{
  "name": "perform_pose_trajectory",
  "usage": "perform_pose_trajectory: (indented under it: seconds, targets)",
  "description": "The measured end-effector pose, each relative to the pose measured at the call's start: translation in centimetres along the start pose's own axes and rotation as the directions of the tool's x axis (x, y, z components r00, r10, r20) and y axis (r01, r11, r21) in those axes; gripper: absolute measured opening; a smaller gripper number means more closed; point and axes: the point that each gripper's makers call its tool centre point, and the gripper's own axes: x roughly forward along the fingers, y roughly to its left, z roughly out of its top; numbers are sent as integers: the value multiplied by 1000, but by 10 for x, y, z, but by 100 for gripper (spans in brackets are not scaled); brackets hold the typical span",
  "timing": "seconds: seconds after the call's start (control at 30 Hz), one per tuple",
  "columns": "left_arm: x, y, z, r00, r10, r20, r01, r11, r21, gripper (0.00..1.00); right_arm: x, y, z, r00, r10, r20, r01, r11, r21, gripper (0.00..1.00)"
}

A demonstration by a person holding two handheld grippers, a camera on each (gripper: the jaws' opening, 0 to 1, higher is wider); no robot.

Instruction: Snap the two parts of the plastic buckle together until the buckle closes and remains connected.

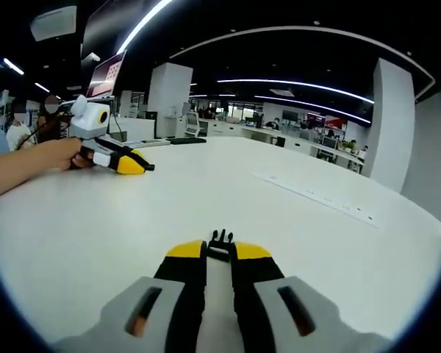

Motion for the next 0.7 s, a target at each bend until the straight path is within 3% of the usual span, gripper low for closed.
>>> perform_pose_trajectory:
  seconds: [0.27,0.7]
  targets:
    - [-1,11,2,999,36,-2,-36,999,-25,17,-1,2,0,1000,6,1,-6,1000,-4,13]
    - [-1,9,3,999,32,2,-32,999,-22,13,-2,2,0,1000,12,1,-12,1000,-3,13]
